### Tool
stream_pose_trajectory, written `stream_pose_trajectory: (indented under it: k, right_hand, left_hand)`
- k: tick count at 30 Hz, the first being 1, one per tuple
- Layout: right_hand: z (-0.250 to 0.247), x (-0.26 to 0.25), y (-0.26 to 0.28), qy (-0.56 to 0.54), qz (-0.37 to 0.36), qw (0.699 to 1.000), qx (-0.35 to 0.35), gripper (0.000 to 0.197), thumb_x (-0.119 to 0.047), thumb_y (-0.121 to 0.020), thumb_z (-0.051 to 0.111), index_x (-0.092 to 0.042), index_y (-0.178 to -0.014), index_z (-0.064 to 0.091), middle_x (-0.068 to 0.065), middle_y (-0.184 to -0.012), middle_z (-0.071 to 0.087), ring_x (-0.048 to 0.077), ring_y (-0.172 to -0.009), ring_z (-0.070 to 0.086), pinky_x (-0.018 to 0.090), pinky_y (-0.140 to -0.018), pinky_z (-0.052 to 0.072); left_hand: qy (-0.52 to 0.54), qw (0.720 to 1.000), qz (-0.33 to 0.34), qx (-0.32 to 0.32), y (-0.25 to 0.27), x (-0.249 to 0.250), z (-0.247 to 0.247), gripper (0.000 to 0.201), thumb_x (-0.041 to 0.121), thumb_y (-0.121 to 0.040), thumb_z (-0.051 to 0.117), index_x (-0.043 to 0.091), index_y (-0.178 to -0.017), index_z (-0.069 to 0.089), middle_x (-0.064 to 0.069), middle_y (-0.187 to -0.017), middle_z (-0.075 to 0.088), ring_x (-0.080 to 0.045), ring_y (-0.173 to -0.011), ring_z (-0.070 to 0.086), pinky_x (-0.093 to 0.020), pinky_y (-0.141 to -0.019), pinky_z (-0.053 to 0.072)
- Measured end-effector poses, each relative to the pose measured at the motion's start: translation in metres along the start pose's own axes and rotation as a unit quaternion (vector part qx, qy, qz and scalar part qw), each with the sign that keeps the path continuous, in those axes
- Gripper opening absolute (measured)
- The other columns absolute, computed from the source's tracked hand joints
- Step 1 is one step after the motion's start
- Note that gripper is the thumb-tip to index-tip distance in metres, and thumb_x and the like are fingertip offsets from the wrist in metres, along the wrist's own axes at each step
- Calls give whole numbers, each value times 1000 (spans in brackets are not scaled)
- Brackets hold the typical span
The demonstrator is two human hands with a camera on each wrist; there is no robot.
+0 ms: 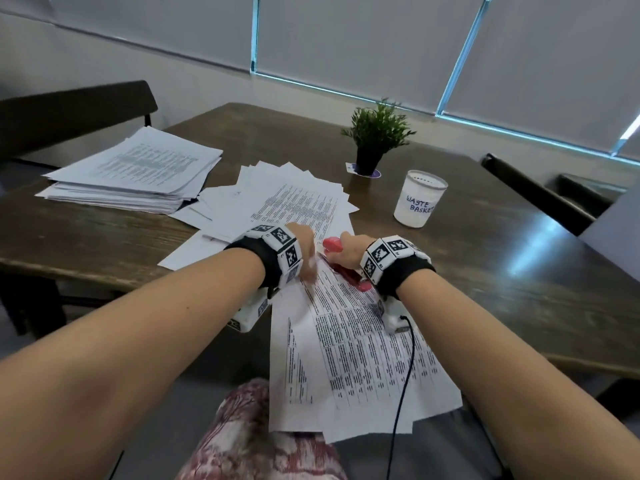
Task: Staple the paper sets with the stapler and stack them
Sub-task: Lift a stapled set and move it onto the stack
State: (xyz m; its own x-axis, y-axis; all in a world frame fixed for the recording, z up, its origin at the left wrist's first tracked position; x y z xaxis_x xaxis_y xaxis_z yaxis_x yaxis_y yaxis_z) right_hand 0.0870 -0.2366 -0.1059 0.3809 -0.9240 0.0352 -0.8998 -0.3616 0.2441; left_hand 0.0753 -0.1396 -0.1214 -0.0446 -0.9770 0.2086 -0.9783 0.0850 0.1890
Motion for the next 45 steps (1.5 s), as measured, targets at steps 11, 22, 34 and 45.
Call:
stream_pose_trajectory:
  k: [11,22,34,45]
  right_hand:
    - [-6,-4,-11,57,-42,997,-11,38,-32,-95,59,-10,-125,50,11,-121,60,30,-109,57,28,-79,36]
    - [5,-8,-3,95,-24,995,0,41,-38,-102,40,-9,-132,44,11,-123,57,31,-105,58,37,-87,44]
    - [-1,-6,-14,146,8,988,45,40,-43,-94,54,-17,-121,42,7,-112,63,28,-85,55,37,-73,45]
    - [-4,-15,-14,123,21,991,39,36,-42,-101,41,-12,-107,59,6,-105,62,23,-82,53,31,-71,38]
  left_hand:
    - [4,1000,0,-15,-6,-3,2,43,47,-61,86,12,-85,76,-7,-77,72,-27,-79,70,-38,-75,58]
    - [13,1000,0,1,1,-5,6,44,48,-74,79,7,-90,73,-3,-75,65,-21,-73,61,-29,-75,52]
    - [-28,999,20,3,2,0,6,43,46,-75,78,15,-104,73,-4,-97,71,-23,-91,66,-37,-85,56]
    - [-1,1000,-8,7,5,-3,4,36,44,-71,82,17,-94,74,-1,-93,72,-21,-87,68,-37,-85,57]
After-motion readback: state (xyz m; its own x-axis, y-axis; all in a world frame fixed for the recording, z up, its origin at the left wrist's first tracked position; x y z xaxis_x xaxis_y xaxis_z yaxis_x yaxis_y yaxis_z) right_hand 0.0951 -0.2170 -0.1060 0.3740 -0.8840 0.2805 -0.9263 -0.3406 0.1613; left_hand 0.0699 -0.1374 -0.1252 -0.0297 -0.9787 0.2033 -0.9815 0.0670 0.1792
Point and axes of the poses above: each hand's wrist, its own y-axis away from the middle knuckle, its own z-axis out of the palm, x = y × z, the point moved 10 cm from there along -y, towards the middle knuckle
